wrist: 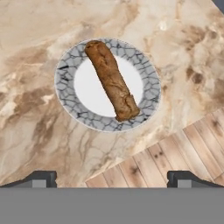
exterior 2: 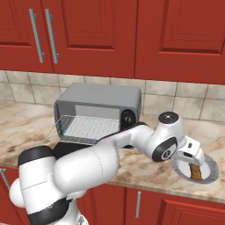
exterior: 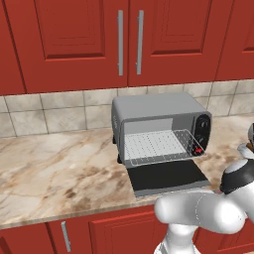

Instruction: Pull the toaster oven rack outwards. Pick up the baguette from the plate and place it on the toaster oven rack. Close the toaster oven door fully and set the temperature to the lowest setting.

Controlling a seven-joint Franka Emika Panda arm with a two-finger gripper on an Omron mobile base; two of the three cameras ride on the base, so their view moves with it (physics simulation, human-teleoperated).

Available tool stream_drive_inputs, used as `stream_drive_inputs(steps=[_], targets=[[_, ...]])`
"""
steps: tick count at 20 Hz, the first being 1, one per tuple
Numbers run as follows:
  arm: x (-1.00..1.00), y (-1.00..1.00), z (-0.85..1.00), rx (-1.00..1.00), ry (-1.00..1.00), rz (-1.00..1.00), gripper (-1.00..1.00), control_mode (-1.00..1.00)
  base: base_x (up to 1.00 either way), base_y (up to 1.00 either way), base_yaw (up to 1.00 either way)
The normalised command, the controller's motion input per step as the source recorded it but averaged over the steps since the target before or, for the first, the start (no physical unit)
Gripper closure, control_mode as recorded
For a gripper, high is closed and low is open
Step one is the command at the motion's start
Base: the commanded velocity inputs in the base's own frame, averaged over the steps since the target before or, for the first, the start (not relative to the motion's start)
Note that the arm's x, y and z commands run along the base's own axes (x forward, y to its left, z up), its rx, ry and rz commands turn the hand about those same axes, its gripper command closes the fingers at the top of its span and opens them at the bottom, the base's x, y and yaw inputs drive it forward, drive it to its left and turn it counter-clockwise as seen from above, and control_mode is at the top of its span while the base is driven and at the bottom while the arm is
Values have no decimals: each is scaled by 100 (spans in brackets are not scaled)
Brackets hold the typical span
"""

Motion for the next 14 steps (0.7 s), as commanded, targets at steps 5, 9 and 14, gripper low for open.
stream_drive_inputs(steps=[5, 9, 14], targets=[[18, -13, -18, 0, 0, 5, -100, -100, 0, 0, 0], [20, -19, -7, 0, 0, 6, -100, -100, 0, 0, 0], [13, -22, -8, 0, 0, 3, -100, -100, 0, 0, 0]])
